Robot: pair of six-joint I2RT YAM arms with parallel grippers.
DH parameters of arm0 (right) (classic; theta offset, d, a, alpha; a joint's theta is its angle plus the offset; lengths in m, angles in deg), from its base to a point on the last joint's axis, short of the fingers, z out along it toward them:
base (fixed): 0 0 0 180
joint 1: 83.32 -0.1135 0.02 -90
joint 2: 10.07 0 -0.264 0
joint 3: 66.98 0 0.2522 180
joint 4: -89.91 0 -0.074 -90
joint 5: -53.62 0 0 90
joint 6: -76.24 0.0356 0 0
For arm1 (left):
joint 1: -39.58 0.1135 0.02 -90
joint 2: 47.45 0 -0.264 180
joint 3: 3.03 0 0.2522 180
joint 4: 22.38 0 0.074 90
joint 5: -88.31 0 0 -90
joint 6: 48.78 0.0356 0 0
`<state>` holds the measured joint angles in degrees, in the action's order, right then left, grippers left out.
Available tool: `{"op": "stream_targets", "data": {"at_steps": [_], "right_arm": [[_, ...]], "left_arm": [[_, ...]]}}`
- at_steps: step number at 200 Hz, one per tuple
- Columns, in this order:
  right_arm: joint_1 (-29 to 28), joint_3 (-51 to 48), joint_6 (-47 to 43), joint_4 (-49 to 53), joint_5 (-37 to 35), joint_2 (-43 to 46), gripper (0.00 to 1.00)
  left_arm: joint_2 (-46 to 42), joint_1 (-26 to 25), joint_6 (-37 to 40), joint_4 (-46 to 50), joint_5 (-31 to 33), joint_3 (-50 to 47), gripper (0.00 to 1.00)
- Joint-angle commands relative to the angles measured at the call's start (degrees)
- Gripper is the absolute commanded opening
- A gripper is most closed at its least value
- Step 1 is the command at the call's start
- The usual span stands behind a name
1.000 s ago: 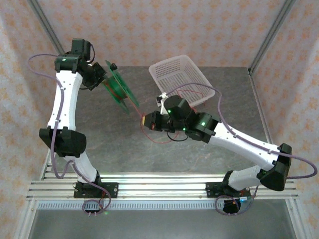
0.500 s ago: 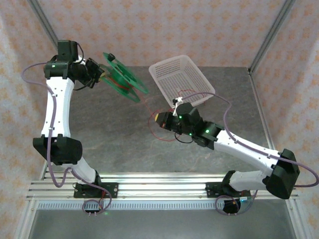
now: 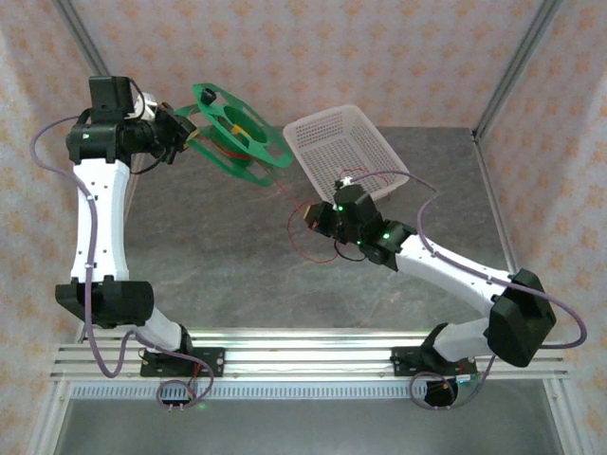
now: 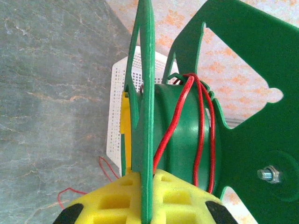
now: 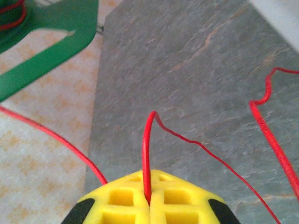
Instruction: Wrap the cables
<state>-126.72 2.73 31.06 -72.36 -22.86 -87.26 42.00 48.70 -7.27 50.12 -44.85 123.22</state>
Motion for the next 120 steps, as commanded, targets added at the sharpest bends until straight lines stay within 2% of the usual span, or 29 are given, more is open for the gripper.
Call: {"op": "stream_targets", "data": {"at_steps": [1, 22, 62, 87, 109, 120], "right_arm": [[2.1, 0.9, -2.0, 4.7, -1.3, -1.1, 0.00], [3.9, 1.5, -2.4, 4.4, -1.0, -2.0, 0.00], [7.4, 5.0, -3.7, 3.4, -0.2, -6.5, 0.00], [8.9, 7.0, -3.9, 1.2, 3.5, -9.4, 0.00], [8.9, 9.0, -4.3, 0.1, 8.7, -10.1, 0.00], [8.9, 9.0, -4.1, -0.5, 10.8, -9.3, 0.10]], "left_arm": [[-4.5, 0.9, 1.9, -4.5, -4.5, 0.9, 0.00], [-5.3, -0.7, 2.7, -4.4, -4.8, -0.7, 0.00], [-6.2, -8.5, 4.5, -2.4, -3.4, -0.5, 0.00], [-8.9, -11.8, 4.4, -3.3, -1.7, -3.0, 0.00], [-9.9, -12.1, 4.9, -3.0, -0.6, -4.2, 0.00], [-9.6, -12.0, 5.8, -1.9, 0.6, -3.7, 0.00]]}}
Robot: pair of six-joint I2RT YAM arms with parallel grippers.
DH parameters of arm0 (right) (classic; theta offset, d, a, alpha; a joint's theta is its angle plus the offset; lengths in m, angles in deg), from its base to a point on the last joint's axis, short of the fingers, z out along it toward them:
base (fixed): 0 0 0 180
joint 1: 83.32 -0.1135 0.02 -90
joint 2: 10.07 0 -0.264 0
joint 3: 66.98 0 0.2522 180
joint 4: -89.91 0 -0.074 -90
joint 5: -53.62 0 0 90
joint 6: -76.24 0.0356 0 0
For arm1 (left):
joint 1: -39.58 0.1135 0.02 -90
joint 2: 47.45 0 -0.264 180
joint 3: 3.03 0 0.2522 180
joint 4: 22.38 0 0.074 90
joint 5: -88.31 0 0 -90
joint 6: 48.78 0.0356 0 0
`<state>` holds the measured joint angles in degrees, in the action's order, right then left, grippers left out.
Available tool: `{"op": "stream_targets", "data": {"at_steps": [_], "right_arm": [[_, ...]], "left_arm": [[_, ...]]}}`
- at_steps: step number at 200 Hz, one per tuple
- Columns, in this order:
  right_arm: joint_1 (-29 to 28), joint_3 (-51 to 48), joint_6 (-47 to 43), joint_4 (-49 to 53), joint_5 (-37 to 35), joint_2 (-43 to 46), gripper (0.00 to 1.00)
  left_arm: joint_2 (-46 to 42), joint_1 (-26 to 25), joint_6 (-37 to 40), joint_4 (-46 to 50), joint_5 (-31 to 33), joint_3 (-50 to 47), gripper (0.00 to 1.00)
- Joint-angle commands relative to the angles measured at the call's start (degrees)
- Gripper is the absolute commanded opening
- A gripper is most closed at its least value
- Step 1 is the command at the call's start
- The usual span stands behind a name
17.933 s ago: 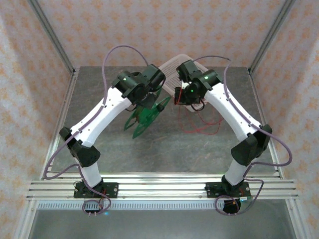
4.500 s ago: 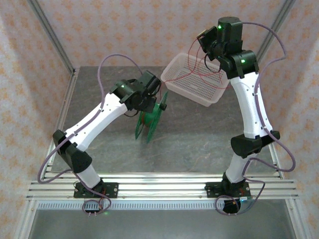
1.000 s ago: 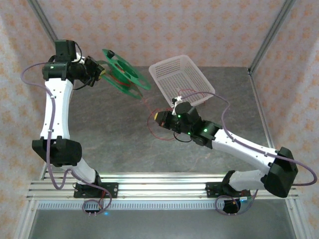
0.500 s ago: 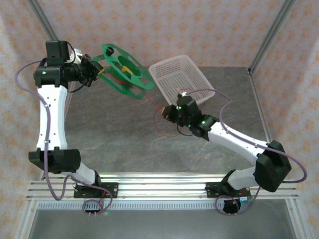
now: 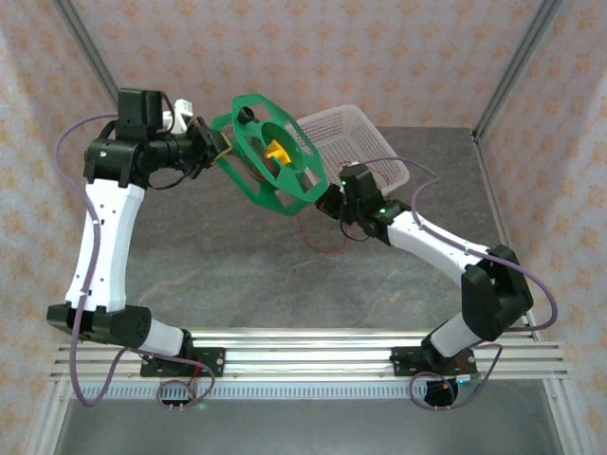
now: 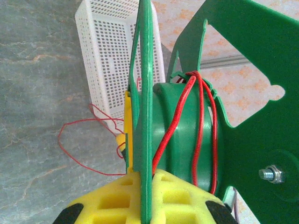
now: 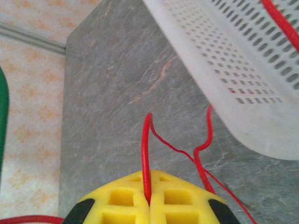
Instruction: Wrap the cables
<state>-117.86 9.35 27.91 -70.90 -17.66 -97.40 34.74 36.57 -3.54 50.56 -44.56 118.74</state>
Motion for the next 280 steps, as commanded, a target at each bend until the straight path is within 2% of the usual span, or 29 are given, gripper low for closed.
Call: {"op": "stream_targets", "data": {"at_steps": [1, 24, 66, 122, 146, 171, 191, 239, 261, 280], "right_arm": [[0.0, 2.4, -0.9, -2.0, 5.7, 0.9, 0.11], [0.1, 2.0, -1.2, -1.6, 11.0, 3.7, 0.31], [0.0, -3.4, -2.1, -0.1, 15.6, 13.9, 0.53], [0.2, -2.0, -6.0, 13.8, 13.4, 23.6, 0.66], [0.7, 0.4, -7.4, 23.6, 8.8, 25.5, 0.71], [2.2, 4.1, -9.6, 34.6, 8.3, 21.7, 0.65], [2.2, 7.3, -13.0, 39.8, 11.0, 16.4, 0.58], [2.2, 13.1, -20.2, 45.6, 14.2, 6.7, 0.53], [2.1, 11.9, -20.9, 44.0, 15.8, 4.4, 0.53], [2.0, 11.7, -21.7, 45.3, 13.4, 2.1, 0.49]], "left_arm": [[-2.3, 0.1, 2.1, -2.3, 0.5, 0.8, 0.00], [-1.1, 0.1, 4.4, 0.5, 4.2, 2.9, 0.00], [1.0, 0.4, 5.7, 1.3, 5.2, 5.2, 0.00], [1.3, 0.4, 6.6, 1.3, 5.0, 5.8, 0.00], [1.3, 0.4, 8.0, 2.7, 5.2, 6.5, 0.00], [1.0, 0.4, 8.9, 3.3, 5.0, 6.4, 0.00], [0.7, 0.4, 8.9, 2.8, 4.7, 5.6, 0.00], [0.3, 0.4, 8.8, 2.2, 4.4, 4.8, 0.00], [0.2, 0.3, 8.7, 1.9, 4.4, 4.2, 0.00], [-0.1, 0.3, 8.6, 1.9, 4.4, 4.1, 0.00]]}}
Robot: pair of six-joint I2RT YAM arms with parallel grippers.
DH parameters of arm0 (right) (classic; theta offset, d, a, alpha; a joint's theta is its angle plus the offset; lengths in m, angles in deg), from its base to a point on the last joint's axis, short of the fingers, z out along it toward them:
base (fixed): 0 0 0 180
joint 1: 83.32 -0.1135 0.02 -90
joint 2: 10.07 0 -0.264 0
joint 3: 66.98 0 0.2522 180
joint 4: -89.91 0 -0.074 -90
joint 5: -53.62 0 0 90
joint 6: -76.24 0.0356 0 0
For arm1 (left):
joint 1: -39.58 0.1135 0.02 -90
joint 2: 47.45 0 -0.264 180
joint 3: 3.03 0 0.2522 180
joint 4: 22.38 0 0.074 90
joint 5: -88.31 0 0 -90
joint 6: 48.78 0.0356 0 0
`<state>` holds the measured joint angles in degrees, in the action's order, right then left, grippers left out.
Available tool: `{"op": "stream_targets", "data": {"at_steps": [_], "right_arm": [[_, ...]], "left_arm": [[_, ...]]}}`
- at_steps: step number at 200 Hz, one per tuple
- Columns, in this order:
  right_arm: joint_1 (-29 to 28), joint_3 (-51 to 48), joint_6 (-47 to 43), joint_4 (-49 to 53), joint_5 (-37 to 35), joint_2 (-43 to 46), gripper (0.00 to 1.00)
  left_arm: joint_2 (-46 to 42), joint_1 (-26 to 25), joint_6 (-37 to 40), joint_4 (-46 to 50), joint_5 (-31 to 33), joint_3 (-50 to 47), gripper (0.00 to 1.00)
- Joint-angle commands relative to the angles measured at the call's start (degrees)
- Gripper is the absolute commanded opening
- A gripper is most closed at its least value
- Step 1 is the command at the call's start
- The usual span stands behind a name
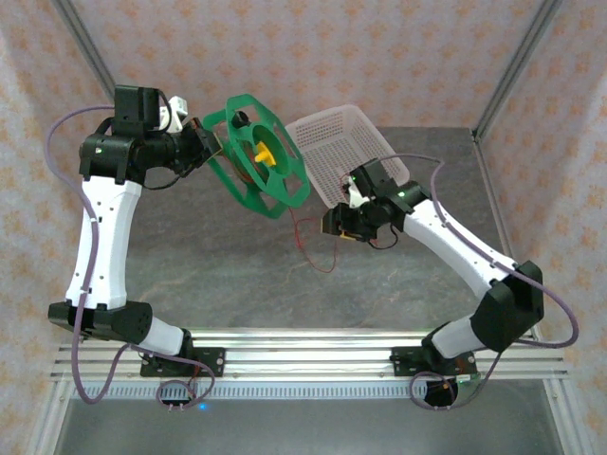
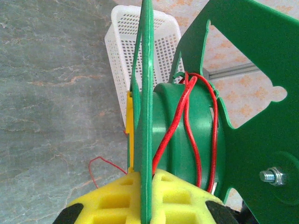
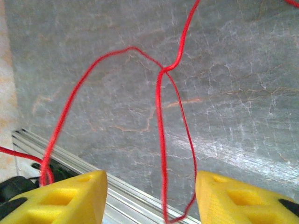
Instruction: Wrap the cables
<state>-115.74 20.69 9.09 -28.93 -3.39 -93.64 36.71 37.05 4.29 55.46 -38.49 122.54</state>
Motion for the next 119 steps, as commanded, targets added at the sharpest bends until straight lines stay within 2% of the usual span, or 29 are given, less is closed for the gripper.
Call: {"op": "stream_targets", "data": {"at_steps": [1, 43, 50, 70, 76, 119], "right_arm": [[-0.2, 0.4, -2.9, 3.4, -1.1, -1.8, 0.49], [-1.4, -1.3, -3.2, 2.5, -2.5, -2.8, 0.39], [-1.8, -1.5, -3.2, 2.5, -2.7, -3.0, 0.34], [-2.4, -1.3, -2.5, 3.3, -5.6, -2.7, 0.10], [-2.4, -0.6, -2.4, 4.4, -8.0, -2.2, 0.00], [-1.8, 11.2, 1.4, 16.6, -37.4, 3.0, 0.00]], "left_arm": [[-2.1, -0.1, 0.8, -3.1, -1.7, 0.3, 0.00], [-2.6, -0.2, 0.8, -3.6, -2.0, -0.6, 0.00], [-2.6, -0.1, 0.7, -3.7, -2.0, -0.8, 0.00], [-2.6, -0.1, 0.7, -3.8, -2.8, -0.9, 0.00], [-2.6, -0.1, 0.8, -3.8, -3.3, -0.9, 0.00], [-5.8, -0.2, 1.6, -5.3, -10.1, -2.9, 0.00]]}}
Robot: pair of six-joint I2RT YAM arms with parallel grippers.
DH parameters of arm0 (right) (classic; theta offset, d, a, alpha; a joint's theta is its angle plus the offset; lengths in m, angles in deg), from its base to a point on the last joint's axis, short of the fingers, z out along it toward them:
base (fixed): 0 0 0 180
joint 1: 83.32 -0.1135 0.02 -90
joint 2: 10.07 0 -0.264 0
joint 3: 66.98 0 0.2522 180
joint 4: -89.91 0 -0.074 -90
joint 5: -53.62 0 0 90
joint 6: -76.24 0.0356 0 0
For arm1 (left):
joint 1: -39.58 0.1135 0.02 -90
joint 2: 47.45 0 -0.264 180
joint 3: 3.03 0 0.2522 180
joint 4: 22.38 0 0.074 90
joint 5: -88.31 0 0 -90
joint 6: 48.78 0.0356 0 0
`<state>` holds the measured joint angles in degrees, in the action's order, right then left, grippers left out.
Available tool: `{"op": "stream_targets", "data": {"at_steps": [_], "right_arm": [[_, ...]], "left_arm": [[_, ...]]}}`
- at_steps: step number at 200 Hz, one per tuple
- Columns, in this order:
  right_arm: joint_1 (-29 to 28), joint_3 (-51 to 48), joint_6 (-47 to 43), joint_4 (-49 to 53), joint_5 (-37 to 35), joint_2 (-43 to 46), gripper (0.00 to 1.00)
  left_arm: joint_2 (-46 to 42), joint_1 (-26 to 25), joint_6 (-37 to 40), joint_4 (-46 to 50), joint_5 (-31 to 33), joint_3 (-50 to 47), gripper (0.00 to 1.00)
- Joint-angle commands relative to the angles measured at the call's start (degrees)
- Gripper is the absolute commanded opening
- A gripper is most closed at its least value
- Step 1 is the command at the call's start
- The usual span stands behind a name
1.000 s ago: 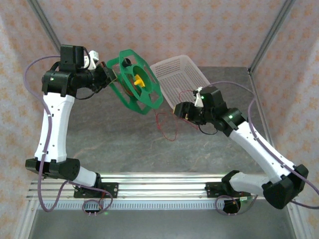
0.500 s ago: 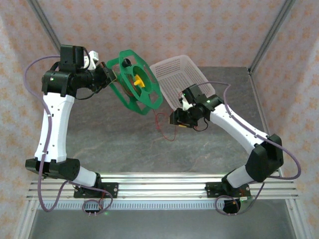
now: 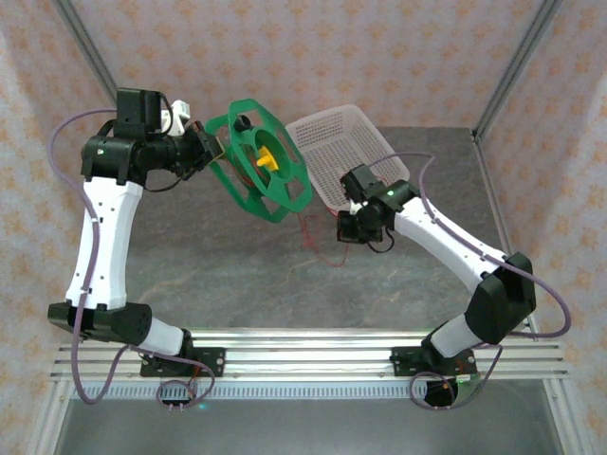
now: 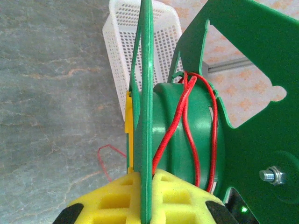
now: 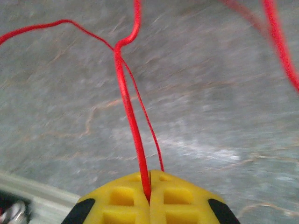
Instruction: Wrap the cables
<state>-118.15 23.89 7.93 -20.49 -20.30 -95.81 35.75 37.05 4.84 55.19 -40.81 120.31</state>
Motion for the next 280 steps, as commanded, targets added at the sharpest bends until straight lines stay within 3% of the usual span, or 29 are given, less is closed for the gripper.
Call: {"op": "stream_targets", "data": {"at_steps": [1, 20, 54, 97, 147, 182, 202, 248, 280], "right_arm": [[0.6, 8.2, 2.7, 8.4, -21.2, 5.2, 0.00], [1.4, 13.8, 4.6, 11.2, -31.1, 5.5, 0.00], [5.7, 23.8, 7.7, 17.3, -42.5, -0.8, 0.00], [13.6, 30.9, 9.4, 15.5, -45.9, -5.3, 0.00], [18.8, 42.2, 10.5, 13.4, -45.9, -9.1, 0.00], [19.5, 46.8, 12.2, 11.0, -45.0, -11.4, 0.00], [19.6, 48.8, 13.5, 9.6, -43.4, -12.3, 0.00], [19.5, 53.0, 14.6, 7.2, -43.0, -12.9, 0.00], [19.7, 53.3, 13.6, 5.2, -46.5, -12.1, 0.00]], "left_arm": [[-5.0, -0.2, 1.0, -5.2, -7.9, -0.8, 0.00], [-7.3, -0.4, 0.3, -8.6, -12.7, -3.9, 0.00], [-10.2, -1.2, 0.3, -12.5, -18.4, -8.7, 0.00], [-12.2, -5.7, 6.5, -10.5, -20.4, -11.0, 0.00], [-12.2, -16.9, 17.7, -2.9, -8.1, -14.2, 0.00], [-12.2, -26.8, 27.2, 0.1, 11.7, -16.5, 0.00], [-11.7, -29.8, 29.3, 0.2, 19.4, -17.7, 0.00], [-13.1, -34.0, 33.4, -2.0, 28.0, -22.6, 0.00], [-13.6, -34.4, 33.1, -1.2, 27.2, -23.1, 0.00]]}}
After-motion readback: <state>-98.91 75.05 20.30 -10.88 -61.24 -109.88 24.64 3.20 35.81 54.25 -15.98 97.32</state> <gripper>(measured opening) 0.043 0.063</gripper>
